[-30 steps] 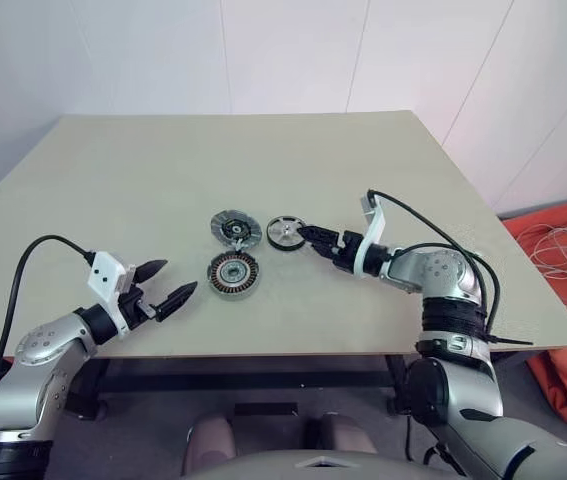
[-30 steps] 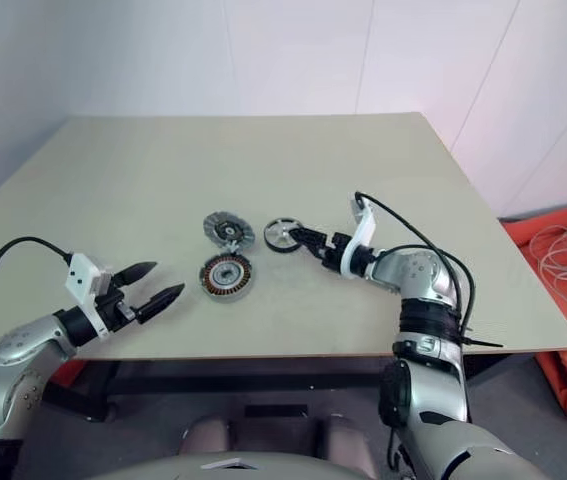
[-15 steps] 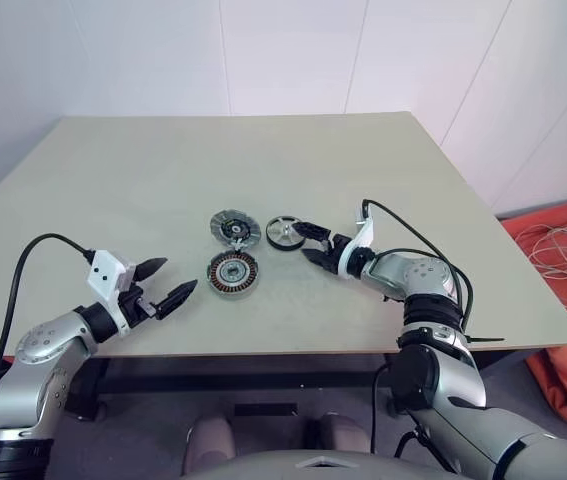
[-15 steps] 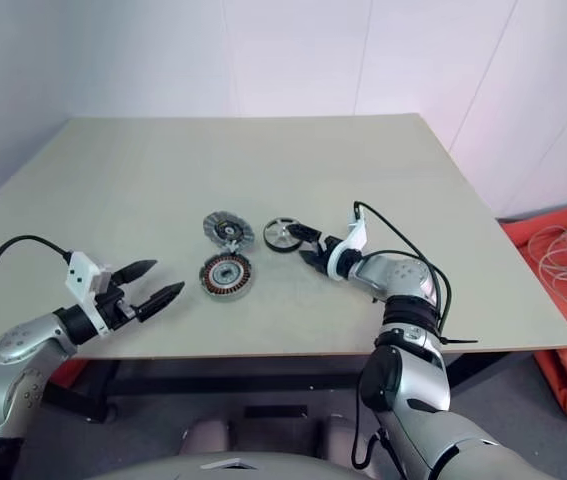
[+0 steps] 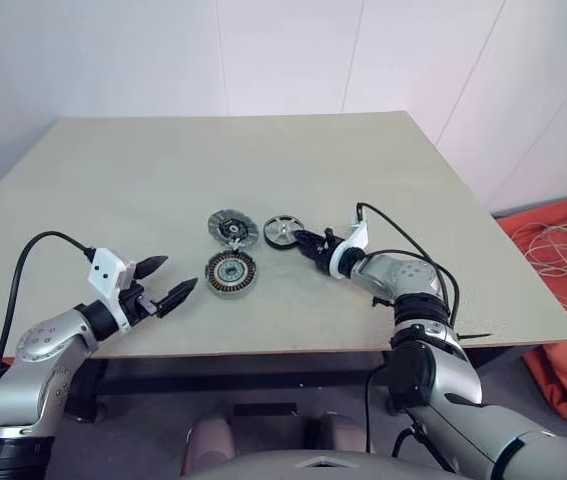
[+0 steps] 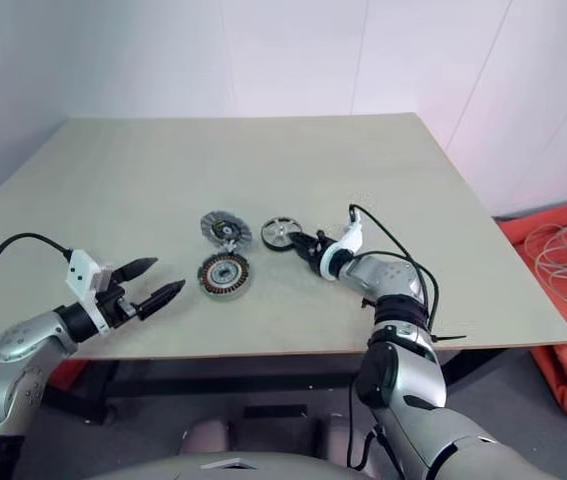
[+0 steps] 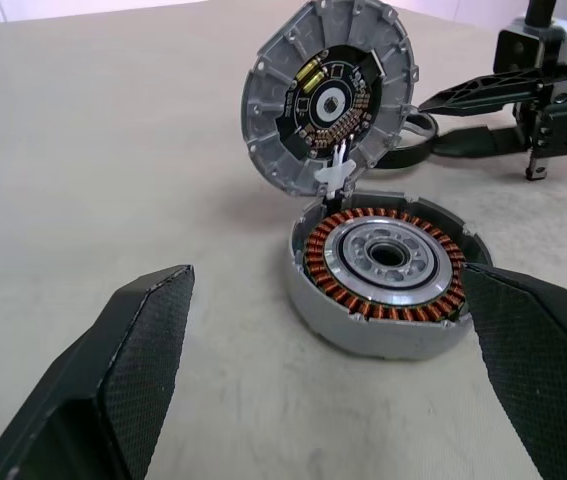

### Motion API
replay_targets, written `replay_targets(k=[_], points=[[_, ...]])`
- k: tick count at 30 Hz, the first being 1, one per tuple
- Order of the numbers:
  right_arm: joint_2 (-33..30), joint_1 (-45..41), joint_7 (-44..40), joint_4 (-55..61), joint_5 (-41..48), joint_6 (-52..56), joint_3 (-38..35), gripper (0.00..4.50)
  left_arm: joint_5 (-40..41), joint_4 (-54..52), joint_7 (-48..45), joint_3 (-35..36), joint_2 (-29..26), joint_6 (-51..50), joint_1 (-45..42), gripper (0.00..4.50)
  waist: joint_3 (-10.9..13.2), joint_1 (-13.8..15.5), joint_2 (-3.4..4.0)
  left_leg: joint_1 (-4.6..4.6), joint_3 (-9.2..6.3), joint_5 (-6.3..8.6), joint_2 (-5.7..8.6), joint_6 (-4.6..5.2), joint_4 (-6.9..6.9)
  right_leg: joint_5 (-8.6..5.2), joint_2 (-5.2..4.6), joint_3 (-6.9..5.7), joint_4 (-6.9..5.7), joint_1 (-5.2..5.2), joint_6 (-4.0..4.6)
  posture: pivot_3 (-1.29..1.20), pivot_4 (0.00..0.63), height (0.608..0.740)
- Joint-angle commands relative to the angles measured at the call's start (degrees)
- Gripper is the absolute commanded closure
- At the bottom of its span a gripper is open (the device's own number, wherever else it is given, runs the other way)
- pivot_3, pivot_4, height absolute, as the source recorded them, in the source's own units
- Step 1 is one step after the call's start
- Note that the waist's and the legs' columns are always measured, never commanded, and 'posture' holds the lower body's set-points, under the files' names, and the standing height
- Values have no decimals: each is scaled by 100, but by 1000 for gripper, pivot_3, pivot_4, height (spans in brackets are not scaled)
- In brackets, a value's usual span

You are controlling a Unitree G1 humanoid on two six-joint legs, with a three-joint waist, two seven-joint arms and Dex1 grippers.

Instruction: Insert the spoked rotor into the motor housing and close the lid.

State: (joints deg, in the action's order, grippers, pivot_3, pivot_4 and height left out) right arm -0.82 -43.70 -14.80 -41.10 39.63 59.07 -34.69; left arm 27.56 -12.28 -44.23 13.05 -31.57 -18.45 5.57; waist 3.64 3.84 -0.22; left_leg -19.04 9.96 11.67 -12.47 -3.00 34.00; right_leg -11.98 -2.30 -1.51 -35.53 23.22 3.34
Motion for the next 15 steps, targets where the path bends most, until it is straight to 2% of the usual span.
replay_targets(k=[1, 2, 11, 15], points=[[24, -144, 41, -73, 107, -197, 35, 4152, -16, -116, 25, 24, 1, 115, -55, 0, 0, 3, 1, 1, 0, 0, 0, 0, 0, 0, 0, 0, 0, 0, 0, 0, 0, 740], [16, -157, 52, -75, 132, -209, 24, 4259, -18, -113, 26, 21, 5, 117, -58, 0, 1, 10, 2, 0, 0, 0, 0, 0, -1, 0, 0, -1, 0, 0, 0, 0, 0, 740], [-234, -36, 312, 497, 566, 217, -188, 4259, -20, -125, 32, -10, 21, 95, -75, 0, 3, 39, 5, -12, 0, 0, 5, 1, -7, 0, -1, -1, 0, 8, 0, 0, 0, 740], [-553, 253, 417, 1052, 925, 765, -384, 4259, -16, -130, 25, -22, 19, 85, -64, 0, 3, 113, 5, -13, 0, 1, 17, 2, -28, 0, -7, 0, 5, 8, 0, 0, 0, 740]])
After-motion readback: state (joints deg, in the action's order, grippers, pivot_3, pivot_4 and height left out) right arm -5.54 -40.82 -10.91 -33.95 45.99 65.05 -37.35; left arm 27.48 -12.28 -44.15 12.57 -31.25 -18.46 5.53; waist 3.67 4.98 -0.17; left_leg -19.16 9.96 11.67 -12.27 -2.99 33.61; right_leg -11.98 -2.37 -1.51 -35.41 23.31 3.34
